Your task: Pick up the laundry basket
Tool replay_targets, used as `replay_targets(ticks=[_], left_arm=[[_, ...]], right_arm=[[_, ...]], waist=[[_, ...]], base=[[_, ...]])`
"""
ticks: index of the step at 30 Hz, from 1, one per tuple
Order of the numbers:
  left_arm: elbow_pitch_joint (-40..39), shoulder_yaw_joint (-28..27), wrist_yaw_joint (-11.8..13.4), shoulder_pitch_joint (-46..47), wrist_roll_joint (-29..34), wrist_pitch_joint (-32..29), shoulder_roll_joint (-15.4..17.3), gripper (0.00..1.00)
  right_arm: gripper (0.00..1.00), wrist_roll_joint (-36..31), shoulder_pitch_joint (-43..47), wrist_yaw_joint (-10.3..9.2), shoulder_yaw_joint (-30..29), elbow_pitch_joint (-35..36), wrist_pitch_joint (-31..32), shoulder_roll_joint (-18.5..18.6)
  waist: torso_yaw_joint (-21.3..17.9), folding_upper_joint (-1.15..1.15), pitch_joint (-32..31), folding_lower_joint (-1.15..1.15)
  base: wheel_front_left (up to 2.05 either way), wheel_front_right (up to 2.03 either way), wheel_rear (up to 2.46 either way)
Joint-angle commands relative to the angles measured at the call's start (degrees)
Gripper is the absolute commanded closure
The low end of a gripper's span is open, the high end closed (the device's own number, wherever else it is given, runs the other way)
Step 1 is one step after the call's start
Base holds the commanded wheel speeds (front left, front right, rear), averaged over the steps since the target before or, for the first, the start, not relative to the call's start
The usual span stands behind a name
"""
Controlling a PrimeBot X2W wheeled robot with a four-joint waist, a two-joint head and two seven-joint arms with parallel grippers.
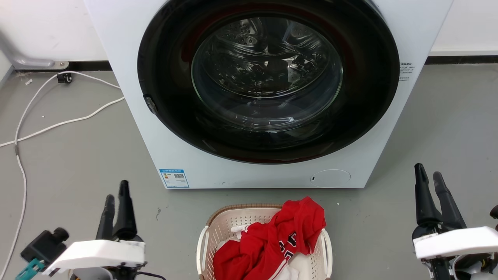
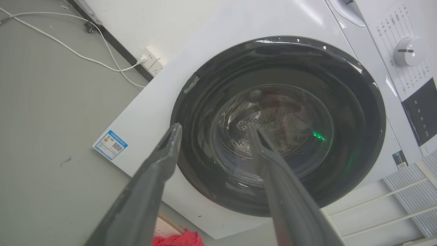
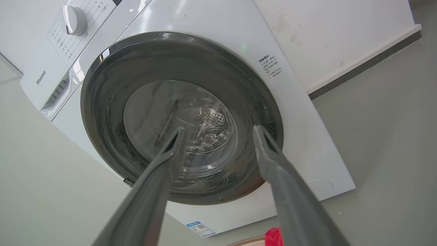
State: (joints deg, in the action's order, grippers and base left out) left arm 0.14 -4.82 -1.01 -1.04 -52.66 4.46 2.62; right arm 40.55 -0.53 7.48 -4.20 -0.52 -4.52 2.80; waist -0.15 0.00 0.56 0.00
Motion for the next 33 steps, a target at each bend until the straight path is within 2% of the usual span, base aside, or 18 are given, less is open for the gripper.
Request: replay_targets(ticks=[1,13,20,33], left_arm=[[-1.80,1.09,0.10,-0.02,3.27,0.64,0.22,0.00],[-3.80,8.16,-0.76,-1.59,19.55,2.73,0.84,0.00],[-3.48,13.79,2.15,-1.63,26.52,3.86,3.63,0.00],[-3.42,21.42,8.94,-1.17,33.49,5.71,7.75,0.00]], right_arm=[[0.00,-2.41,0.20,0.01,0.32,1.44,-0.61,0.17],[0.00,-13.23,2.43,0.01,1.00,0.95,-2.65,0.16],[0.00,-18.50,3.18,0.01,0.54,-0.88,-3.78,0.16],[0.00,-26.99,4.00,0.01,1.16,-1.89,-5.68,0.15]], waist=[[-0.04,0.00,0.00,0.00],[-0.28,0.00,-0.15,0.00],[-0.35,0.00,-0.24,0.00],[-0.64,0.00,-0.17,0.00]], base=[[0.00,0.00,0.00],[0.00,0.00,0.00],[0.00,0.00,0.00],[0.00,0.00,0.00]])
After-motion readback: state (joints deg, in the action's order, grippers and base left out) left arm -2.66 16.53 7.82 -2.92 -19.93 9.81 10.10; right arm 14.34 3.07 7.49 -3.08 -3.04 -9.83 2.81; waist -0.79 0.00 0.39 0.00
